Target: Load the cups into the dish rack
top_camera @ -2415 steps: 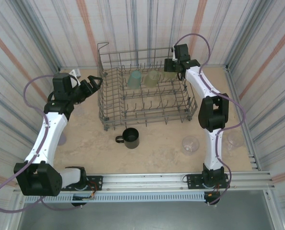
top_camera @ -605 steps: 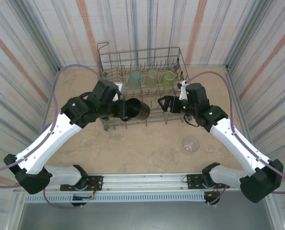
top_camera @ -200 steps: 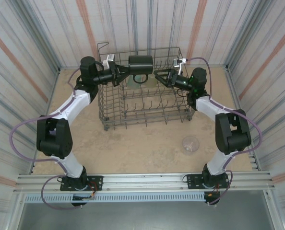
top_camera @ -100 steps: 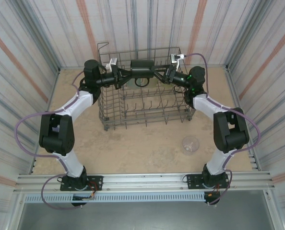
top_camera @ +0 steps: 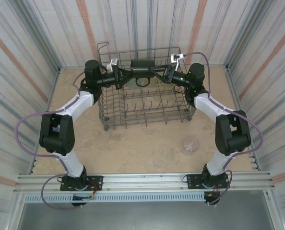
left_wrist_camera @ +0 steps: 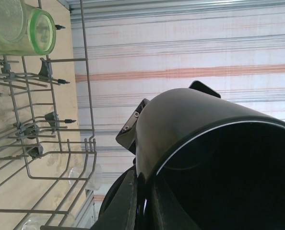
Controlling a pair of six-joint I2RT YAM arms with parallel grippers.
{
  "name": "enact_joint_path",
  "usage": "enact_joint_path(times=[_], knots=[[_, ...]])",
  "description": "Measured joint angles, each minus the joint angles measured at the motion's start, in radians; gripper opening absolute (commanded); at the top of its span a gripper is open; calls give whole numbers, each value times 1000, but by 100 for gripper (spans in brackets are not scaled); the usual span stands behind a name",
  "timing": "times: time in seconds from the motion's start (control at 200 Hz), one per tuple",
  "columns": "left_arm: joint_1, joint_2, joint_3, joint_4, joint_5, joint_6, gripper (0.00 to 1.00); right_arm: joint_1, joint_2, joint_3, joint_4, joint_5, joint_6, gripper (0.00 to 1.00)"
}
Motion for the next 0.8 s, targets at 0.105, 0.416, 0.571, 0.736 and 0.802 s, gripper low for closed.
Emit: enact_joint_path(times=[0.105, 0.416, 0.571, 0.736, 0.802], knots=[[-14, 0, 0, 0, 19, 0, 0, -2, 0, -1, -25, -6, 0, 99], [-24, -2, 0, -1, 34, 1, 0, -8, -14, -1, -50, -17, 3, 99], [-31, -2, 3, 10, 58, -1, 0, -7, -14, -1, -6, -40, 50, 99], [-50, -2, 25, 27, 85, -3, 0, -4, -14, 2, 75, -70, 110, 99], [-52, -2, 32, 31, 92, -3, 0, 1, -14, 10, 85, -76, 120, 99]])
